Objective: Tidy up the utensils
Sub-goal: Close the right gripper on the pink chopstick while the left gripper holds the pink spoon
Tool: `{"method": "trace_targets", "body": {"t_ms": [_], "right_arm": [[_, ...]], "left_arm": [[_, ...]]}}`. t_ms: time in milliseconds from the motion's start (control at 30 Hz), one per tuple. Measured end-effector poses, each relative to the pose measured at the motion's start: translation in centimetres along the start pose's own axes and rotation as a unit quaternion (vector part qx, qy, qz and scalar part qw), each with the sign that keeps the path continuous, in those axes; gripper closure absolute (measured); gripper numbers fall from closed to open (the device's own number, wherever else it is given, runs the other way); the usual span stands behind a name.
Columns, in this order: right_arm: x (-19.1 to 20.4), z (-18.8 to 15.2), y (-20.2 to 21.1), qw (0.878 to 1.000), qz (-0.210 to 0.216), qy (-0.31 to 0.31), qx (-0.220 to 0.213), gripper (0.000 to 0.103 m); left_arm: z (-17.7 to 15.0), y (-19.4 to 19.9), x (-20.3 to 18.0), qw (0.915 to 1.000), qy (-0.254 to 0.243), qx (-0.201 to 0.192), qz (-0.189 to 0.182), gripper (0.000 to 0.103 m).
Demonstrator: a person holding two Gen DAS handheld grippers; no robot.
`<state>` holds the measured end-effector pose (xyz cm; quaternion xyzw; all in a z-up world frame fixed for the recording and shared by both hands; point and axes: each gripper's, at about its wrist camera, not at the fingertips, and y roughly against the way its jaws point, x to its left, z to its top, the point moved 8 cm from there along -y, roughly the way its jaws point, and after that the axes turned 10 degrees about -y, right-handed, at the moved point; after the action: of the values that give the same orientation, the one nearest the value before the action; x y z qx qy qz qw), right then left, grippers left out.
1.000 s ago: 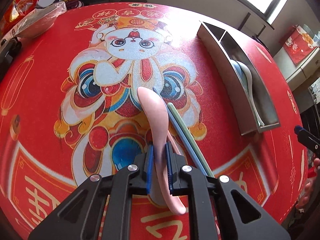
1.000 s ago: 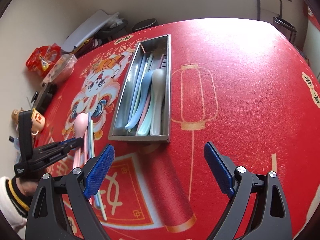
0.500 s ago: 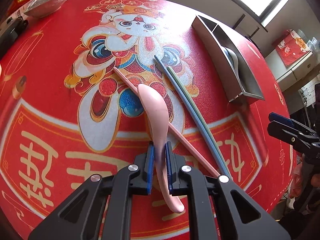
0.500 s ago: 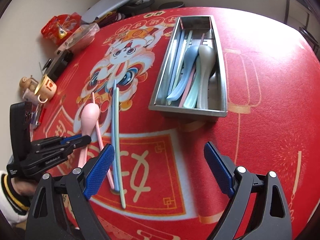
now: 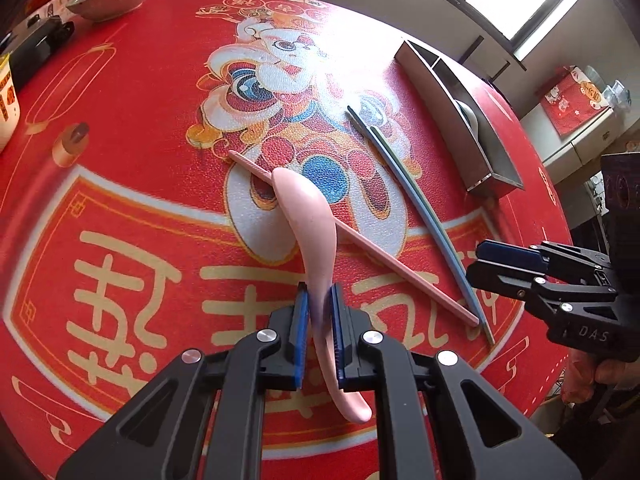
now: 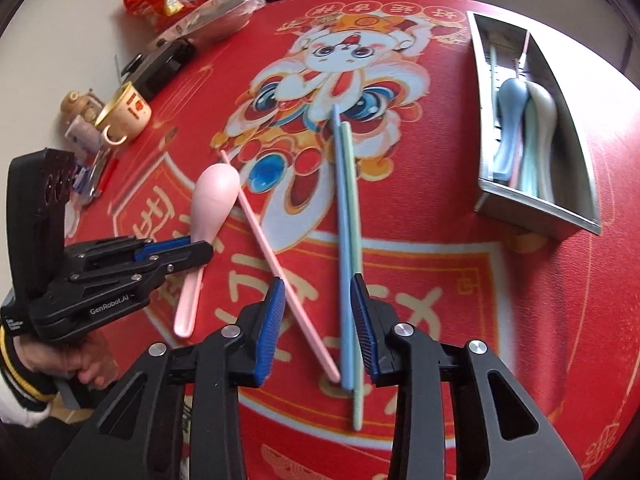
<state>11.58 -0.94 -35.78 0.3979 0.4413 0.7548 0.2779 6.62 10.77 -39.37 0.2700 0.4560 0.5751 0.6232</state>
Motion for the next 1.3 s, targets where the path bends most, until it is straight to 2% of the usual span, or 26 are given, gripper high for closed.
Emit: {"method": "trace_targets", "body": {"t_ms": [133,167,300,367,433,633,933,1300], "right_arm": [[2.1,0.1,-1.7,1.0,-0.008,0.023,0.011,0.078],[2.4,0.1,-2.2,1.0,-0.011,0.025,0.015,0.079],[3.1,0.1,-3.7,0.999,-0.027,0.022,0.026,0.084],[3.4,0.4,-3.9,0.999,-0.035,0.024,0.02,0.084],[3.6,0.7,-4.2,0.999,-0.044,0.022,0.017,0.092],[3.6,1.2,-4.4,0.998,-0.057,0.002,0.005,0.095],[2.5,0.6,-3.8,0.998,-0.025,-0.063,-0.007,0.097],[3.3,2.2,-1.9,0.996,0.003,-0.078,-0.052,0.097]], "left_arm": [[-0.3,0.3,0.6,0.9999,-0.012,-0.001,-0.01,0.092],[-0.4,0.4,0.8,0.9998,-0.015,0.0,-0.011,0.095],[-0.7,0.8,1.7,0.9995,-0.019,-0.001,-0.025,0.096],[-0.9,1.0,2.0,0.9993,-0.024,-0.002,-0.029,0.096],[-1.2,1.2,2.2,0.999,-0.028,-0.003,-0.035,0.096],[-1.5,1.3,2.5,0.9979,-0.035,-0.005,-0.054,0.096],[-1.6,1.2,2.7,0.9963,-0.038,-0.003,-0.077,0.095],[-1.4,1.1,2.7,0.9949,-0.048,0.002,-0.089,0.095]]}}
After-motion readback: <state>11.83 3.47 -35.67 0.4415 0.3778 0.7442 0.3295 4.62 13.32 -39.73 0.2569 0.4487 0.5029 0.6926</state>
